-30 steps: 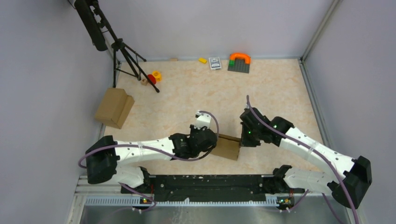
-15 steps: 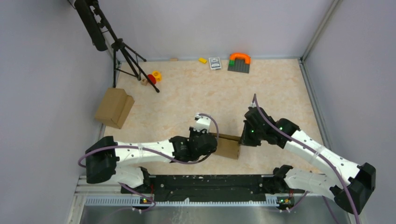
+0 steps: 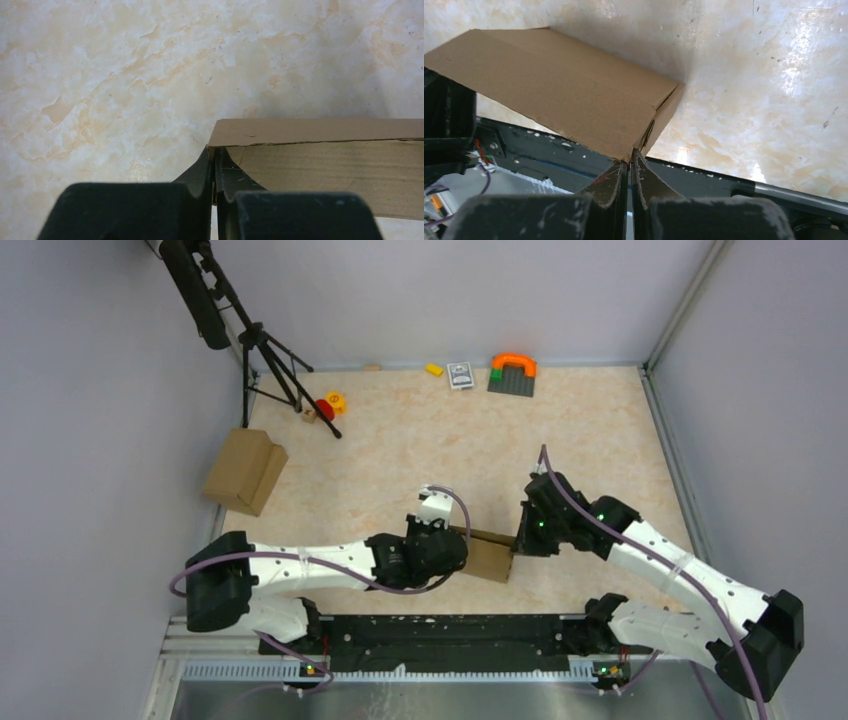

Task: Fold the paper box

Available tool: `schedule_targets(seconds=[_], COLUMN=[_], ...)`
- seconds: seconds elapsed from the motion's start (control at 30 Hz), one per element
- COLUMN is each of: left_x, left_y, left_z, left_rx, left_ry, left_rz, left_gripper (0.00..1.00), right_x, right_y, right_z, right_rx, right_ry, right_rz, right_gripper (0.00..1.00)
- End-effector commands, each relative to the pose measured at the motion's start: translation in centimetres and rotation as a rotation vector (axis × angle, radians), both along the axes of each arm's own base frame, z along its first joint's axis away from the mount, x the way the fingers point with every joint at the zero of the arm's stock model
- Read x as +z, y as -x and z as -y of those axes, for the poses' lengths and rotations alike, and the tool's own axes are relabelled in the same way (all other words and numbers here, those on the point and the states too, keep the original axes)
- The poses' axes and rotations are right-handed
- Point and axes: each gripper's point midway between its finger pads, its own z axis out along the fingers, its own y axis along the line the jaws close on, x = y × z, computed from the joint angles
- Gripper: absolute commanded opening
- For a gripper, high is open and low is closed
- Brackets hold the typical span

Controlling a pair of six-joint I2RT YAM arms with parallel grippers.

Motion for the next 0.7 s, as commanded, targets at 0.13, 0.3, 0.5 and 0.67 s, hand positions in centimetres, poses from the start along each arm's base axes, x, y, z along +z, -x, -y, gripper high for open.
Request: schedule_targets(seconds=[0.13, 0.3, 0.5, 0.67], left_x=[-0.6, -0.6, -0.5, -0.6], left_y=[0.2, 0.2, 0.2, 0.3], left_z=[-0.1, 0.1, 0.1, 0.1], left_rx=[0.008, 0.010, 0.013, 0.015], left_ry=[-0.050, -0.058, -0.057, -0.052], left_rz=[-0.009, -0.009, -0.009, -0.012], left_gripper=[0.00, 0.00, 0.00, 0.00], right_x=[0.6, 0.0, 0.0, -0.1], right_y=[0.1, 0.4, 0.2, 0.3], right_z=[0.7, 1.0, 0.7, -0.1], right_rx=[0.076, 0.080, 0.069, 0.044], right_ry=[0.058, 0.071, 0.059, 0.012], right_rz=[0.016, 0.007, 0.009, 0.019], right_gripper=[0.00, 0.00, 0.00, 0.00])
